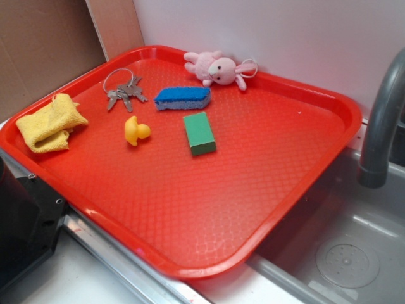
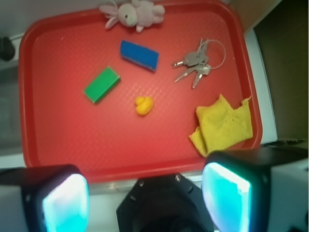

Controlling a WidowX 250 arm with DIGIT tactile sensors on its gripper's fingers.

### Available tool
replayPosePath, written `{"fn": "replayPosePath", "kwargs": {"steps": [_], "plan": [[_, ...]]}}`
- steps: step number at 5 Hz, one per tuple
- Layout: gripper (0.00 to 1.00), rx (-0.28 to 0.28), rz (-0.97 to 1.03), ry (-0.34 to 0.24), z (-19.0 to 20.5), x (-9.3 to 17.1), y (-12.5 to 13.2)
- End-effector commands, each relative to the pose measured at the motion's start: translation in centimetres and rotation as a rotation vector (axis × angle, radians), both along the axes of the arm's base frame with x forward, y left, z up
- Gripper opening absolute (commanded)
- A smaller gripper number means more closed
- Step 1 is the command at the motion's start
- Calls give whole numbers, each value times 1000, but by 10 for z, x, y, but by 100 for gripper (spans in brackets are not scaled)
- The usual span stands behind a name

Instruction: Grab the yellow cloth.

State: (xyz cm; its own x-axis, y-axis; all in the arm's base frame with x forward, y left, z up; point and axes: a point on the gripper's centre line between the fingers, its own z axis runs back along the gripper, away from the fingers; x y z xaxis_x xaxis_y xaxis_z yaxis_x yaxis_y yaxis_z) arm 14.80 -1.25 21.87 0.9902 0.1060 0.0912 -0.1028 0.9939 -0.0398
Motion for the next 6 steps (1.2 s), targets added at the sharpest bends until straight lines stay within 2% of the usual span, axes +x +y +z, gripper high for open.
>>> {"fn": "replayPosePath", "kwargs": {"steps": [1, 2, 3, 4, 5, 6], "plan": [[100, -45, 348, -49, -17, 2, 17], [100, -53, 478, -19, -34, 0, 27], [100, -88, 620, 28, -63, 4, 43], [100, -38, 703, 48, -92, 5, 53], [100, -43, 745, 106, -120, 0, 58], [100, -8, 906, 148, -148, -8, 73]]}}
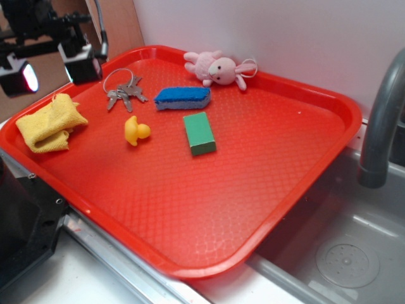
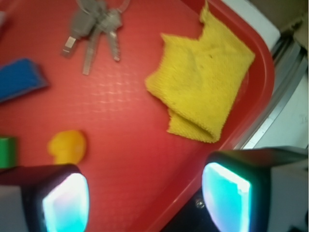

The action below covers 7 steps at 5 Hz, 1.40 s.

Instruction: Grab the yellow cloth.

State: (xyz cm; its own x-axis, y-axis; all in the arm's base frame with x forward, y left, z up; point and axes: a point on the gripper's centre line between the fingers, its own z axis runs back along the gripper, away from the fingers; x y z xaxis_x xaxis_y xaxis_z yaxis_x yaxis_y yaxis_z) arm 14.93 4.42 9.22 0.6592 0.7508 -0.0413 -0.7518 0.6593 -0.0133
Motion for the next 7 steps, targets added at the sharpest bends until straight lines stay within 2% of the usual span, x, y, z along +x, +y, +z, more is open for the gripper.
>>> {"fn": "replayPosePath", "kwargs": {"steps": [1, 3, 4, 5, 7], "plan": [[100, 85, 219, 101, -46, -14, 29], [100, 132, 313, 137, -70, -13, 44], [82, 140, 339, 136, -73, -10, 49], [0, 138, 352, 133, -76, -7, 51], [0, 160, 338, 141, -79, -3, 51]]}}
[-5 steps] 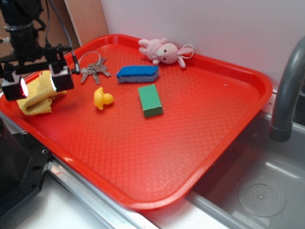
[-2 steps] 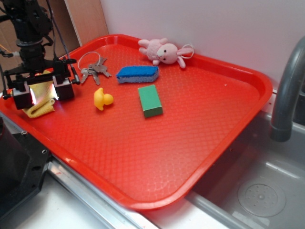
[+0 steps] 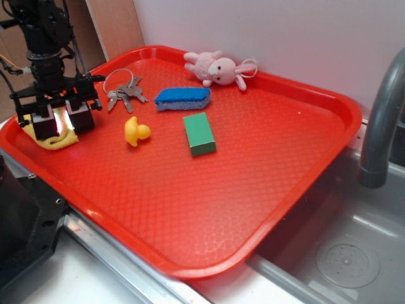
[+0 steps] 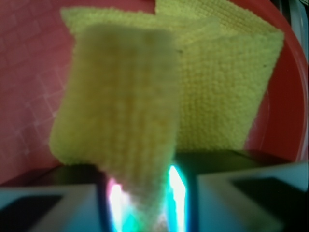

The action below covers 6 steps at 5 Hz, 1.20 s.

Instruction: Grab the yellow cloth.

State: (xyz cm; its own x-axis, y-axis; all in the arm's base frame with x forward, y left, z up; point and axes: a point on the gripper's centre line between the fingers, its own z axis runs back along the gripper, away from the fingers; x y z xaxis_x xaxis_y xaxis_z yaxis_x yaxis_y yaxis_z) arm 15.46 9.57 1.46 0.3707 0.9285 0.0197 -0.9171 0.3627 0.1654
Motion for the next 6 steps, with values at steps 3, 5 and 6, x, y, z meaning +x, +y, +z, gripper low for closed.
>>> {"fn": "replayPosePath", "kwargs": {"steps": [3, 5, 6], "plan": [[0, 24, -472, -28, 39, 13, -31], [0, -125, -641, -196, 107, 40, -71], [0, -180, -741, -232, 136, 44, -102]]}}
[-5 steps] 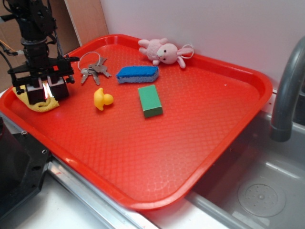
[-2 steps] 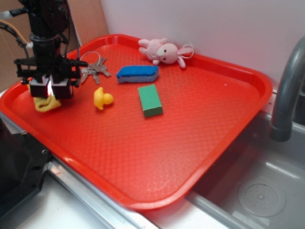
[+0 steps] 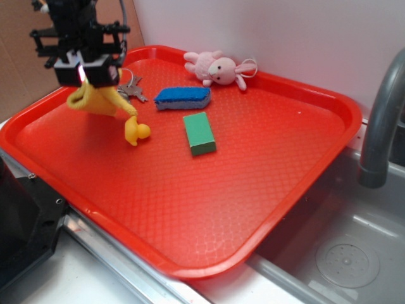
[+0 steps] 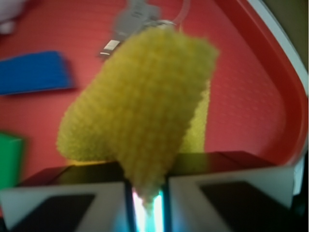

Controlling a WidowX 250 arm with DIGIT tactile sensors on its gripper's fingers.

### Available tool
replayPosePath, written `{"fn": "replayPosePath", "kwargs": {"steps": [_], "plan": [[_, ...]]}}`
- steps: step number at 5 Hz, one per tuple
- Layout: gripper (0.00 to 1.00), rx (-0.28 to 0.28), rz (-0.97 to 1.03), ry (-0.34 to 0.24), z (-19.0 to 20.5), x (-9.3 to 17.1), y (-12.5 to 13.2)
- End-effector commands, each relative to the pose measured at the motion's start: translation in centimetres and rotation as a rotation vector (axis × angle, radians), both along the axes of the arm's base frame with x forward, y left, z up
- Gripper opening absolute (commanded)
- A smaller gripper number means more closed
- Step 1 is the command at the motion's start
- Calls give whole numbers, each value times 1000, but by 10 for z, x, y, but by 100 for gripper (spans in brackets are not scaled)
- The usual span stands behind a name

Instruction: Grab the yellow cloth.

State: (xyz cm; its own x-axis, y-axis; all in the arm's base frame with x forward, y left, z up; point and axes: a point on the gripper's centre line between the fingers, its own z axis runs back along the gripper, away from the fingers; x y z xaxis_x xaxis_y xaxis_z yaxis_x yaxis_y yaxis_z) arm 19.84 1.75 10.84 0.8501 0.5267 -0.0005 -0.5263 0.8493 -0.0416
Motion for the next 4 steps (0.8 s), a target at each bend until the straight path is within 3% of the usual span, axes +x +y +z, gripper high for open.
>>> {"fn": "replayPosePath", "kwargs": {"steps": [1, 2, 3, 4], "plan": [[0, -40, -187, -125, 63, -1, -51], [0, -59, -238, -160, 78, -5, -69], [0, -38, -239, -190, 87, -13, -66], [0, -47, -194, -177, 85, -17, -58]]}}
